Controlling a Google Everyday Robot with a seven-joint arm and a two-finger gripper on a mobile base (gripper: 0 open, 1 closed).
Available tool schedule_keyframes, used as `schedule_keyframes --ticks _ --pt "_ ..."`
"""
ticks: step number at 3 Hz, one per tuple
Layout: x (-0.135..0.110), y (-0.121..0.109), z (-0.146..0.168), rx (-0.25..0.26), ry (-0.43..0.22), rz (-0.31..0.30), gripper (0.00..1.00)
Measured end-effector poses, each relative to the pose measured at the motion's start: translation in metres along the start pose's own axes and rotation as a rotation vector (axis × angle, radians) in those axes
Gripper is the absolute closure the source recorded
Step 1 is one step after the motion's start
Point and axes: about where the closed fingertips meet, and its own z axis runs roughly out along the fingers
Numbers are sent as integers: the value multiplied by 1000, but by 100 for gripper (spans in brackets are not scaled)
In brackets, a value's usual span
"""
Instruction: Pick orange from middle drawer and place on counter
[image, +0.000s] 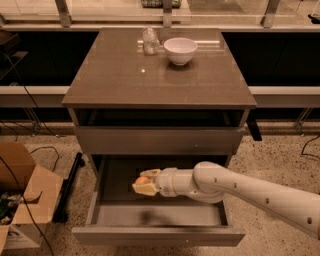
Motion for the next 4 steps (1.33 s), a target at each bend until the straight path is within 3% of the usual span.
schedule_keyframes --ticks 1,2,3,4 --pt "-51 11 -55 -98 -67 -131 100" --pt "-84 42 -109 -175 -121 -261 100" --pt "-123 63 -163 -204 -117 -394 100" --pt "-179 80 -211 -200 -114 -529 100"
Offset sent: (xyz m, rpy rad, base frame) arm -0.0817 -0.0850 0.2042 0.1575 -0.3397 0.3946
